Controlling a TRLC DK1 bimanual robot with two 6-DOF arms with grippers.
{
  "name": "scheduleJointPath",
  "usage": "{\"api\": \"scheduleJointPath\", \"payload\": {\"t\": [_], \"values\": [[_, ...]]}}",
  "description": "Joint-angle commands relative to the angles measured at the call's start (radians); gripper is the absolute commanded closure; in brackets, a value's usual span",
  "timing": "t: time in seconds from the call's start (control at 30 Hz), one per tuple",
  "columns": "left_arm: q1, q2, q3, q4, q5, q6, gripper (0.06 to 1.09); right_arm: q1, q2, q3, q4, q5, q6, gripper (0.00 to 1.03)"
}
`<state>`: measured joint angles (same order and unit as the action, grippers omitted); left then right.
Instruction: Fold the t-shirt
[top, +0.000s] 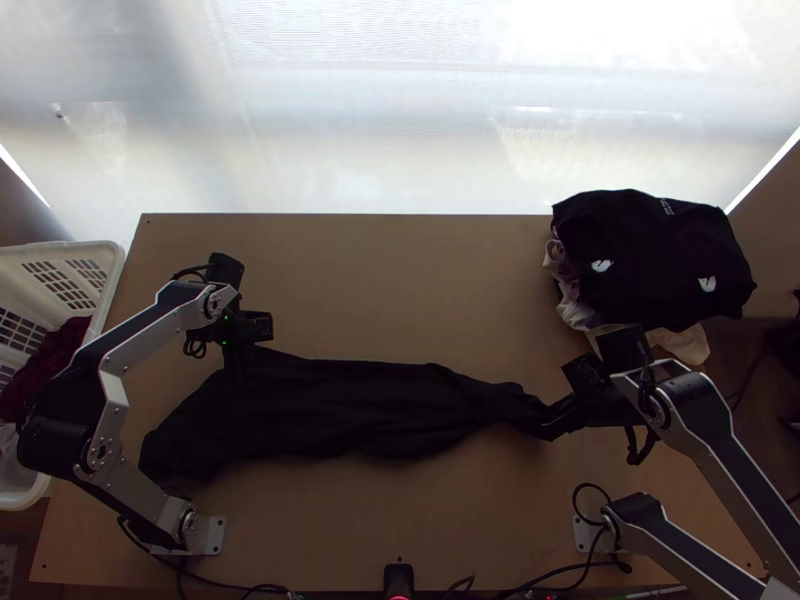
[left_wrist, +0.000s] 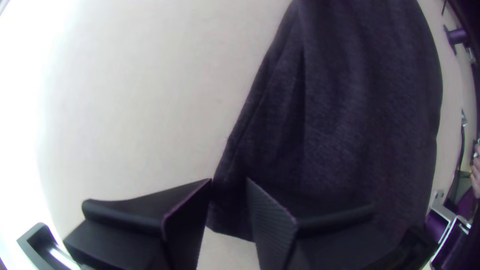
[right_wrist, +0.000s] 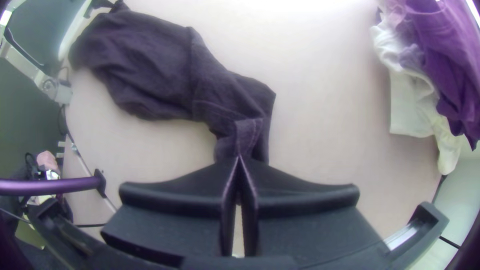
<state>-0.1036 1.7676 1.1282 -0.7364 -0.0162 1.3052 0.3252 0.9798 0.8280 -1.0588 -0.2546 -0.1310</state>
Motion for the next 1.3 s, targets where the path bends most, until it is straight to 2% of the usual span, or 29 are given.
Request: {"api": "scheduleJointPath", "payload": {"t": [0.0,0.03,0.07,0.27,0.3,0.43,0.63,0.83,1.1,1.27], "values": [[0.001,0.024,0.001,-0.035,-0.011,-0.032,0.83,0.008,0.01,0.0,0.005,0.0,0.001,1.0],[0.001,0.023,-0.002,-0.043,-0.011,-0.026,0.83,0.009,0.011,0.002,0.006,0.0,0.001,1.0],[0.001,0.02,-0.008,-0.044,-0.01,-0.007,0.9,0.011,0.014,0.005,0.006,0.0,0.001,1.0],[0.001,0.012,-0.01,-0.044,-0.004,0.003,1.0,0.018,0.017,0.017,0.006,0.0,0.002,1.0],[0.005,0.003,-0.008,-0.044,-0.002,0.0,1.05,0.021,0.017,0.02,0.006,0.0,0.002,1.0],[0.022,-0.051,0.025,-0.055,-0.001,-0.047,1.05,0.02,0.017,0.08,0.002,0.0,0.01,1.0],[0.051,-0.246,0.105,-0.109,0.124,-0.146,1.05,0.032,0.014,0.241,-0.018,-0.003,0.016,1.0],[0.094,-0.456,0.147,-0.116,0.174,-0.213,1.04,0.043,0.005,0.372,-0.043,-0.002,0.019,1.0],[0.143,-0.654,0.188,-0.116,0.188,-0.356,1.05,0.005,-0.015,0.513,-0.033,-0.002,0.085,1.0],[0.151,-0.715,0.294,-0.115,0.202,-0.501,1.04,-0.003,-0.023,0.645,-0.035,0.0,0.142,1.0]]}}
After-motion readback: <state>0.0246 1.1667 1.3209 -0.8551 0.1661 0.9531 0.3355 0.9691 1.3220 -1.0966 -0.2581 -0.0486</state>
